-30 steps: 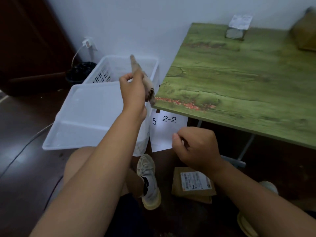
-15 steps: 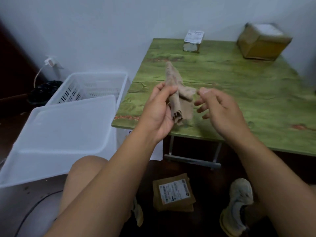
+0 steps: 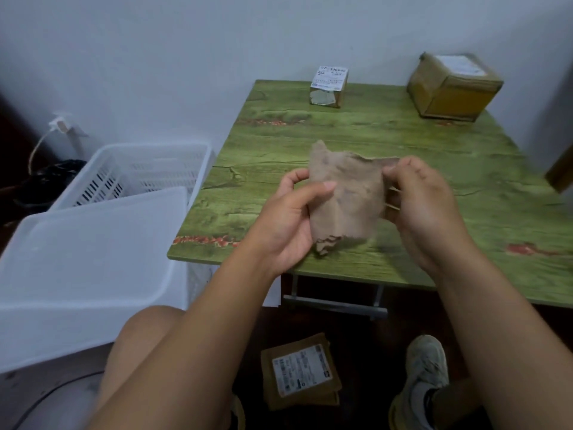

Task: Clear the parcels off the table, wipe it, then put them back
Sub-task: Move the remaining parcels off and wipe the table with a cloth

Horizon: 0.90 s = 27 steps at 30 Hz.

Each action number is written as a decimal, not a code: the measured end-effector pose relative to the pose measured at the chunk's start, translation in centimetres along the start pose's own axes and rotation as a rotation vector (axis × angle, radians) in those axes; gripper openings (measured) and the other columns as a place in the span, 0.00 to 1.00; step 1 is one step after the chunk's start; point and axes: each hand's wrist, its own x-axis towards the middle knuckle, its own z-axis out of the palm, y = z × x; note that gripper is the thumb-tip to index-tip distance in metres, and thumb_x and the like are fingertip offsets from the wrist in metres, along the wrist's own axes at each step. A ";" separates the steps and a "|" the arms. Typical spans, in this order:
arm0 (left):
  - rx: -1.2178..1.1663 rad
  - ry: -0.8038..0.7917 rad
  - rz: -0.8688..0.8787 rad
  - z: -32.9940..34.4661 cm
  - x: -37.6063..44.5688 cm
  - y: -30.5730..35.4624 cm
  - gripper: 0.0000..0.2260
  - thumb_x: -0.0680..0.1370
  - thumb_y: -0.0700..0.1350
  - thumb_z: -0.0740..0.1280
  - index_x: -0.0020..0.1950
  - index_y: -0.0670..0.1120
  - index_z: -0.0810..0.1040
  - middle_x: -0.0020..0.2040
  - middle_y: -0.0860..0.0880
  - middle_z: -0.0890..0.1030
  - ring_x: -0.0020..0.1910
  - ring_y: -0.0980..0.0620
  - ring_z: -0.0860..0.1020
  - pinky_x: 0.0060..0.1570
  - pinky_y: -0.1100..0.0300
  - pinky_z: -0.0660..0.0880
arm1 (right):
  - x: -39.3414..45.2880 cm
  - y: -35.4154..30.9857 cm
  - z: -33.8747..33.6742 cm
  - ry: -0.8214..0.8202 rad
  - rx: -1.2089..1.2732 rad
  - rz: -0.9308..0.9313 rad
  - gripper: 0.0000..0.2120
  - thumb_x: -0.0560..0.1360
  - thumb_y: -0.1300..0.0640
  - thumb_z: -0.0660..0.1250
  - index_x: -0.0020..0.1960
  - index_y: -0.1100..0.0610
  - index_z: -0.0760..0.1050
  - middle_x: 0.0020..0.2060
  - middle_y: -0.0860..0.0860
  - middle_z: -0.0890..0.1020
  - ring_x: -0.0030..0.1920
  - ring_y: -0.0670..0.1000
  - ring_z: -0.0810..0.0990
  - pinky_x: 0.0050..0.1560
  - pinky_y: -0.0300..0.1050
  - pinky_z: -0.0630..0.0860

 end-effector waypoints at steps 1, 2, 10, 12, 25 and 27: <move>-0.011 -0.019 -0.024 -0.1 0.1 0.2 0.20 0.72 0.32 0.67 0.60 0.46 0.66 0.49 0.41 0.81 0.46 0.46 0.81 0.49 0.47 0.80 | 0.2 -0.2 -0.3 0.045 0.075 0.050 0.09 0.77 0.61 0.60 0.39 0.54 0.71 0.35 0.51 0.77 0.37 0.51 0.75 0.36 0.46 0.72; -0.022 -0.036 -0.045 -0.2 0.1 0.5 0.23 0.71 0.32 0.68 0.61 0.48 0.67 0.51 0.41 0.81 0.48 0.45 0.80 0.48 0.46 0.80 | 0.3 -0.5 -0.6 0.087 0.148 0.089 0.07 0.77 0.62 0.59 0.43 0.57 0.74 0.38 0.54 0.79 0.38 0.53 0.76 0.38 0.48 0.73; 0.136 -0.066 -0.106 -1.0 0.6 2.6 0.14 0.75 0.35 0.62 0.61 0.42 0.76 0.53 0.42 0.81 0.53 0.45 0.79 0.57 0.49 0.77 | 0.3 -1.4 -2.3 0.224 0.331 0.216 0.10 0.76 0.63 0.59 0.50 0.64 0.78 0.45 0.62 0.84 0.45 0.60 0.84 0.44 0.57 0.82; 0.308 0.070 -0.043 -1.3 0.8 2.9 0.13 0.77 0.35 0.62 0.60 0.40 0.78 0.57 0.39 0.79 0.57 0.44 0.77 0.64 0.46 0.72 | 0.2 -1.2 -2.7 0.211 0.328 0.212 0.09 0.76 0.64 0.57 0.44 0.62 0.76 0.37 0.57 0.85 0.39 0.55 0.85 0.39 0.50 0.82; 1.432 0.572 0.309 -2.7 0.1 3.2 0.18 0.78 0.35 0.60 0.67 0.45 0.76 0.64 0.48 0.78 0.63 0.52 0.75 0.63 0.63 0.67 | 0.5 1.4 -4.2 0.090 -1.053 -0.055 0.09 0.80 0.54 0.56 0.42 0.55 0.68 0.35 0.51 0.72 0.38 0.56 0.68 0.36 0.48 0.60; 1.505 0.569 0.333 -3.1 0.2 3.1 0.18 0.76 0.33 0.58 0.60 0.46 0.80 0.59 0.49 0.81 0.60 0.51 0.77 0.56 0.65 0.67 | 0.7 1.4 -4.3 0.089 -1.154 -0.037 0.08 0.79 0.54 0.57 0.44 0.56 0.70 0.39 0.55 0.74 0.41 0.57 0.69 0.39 0.48 0.64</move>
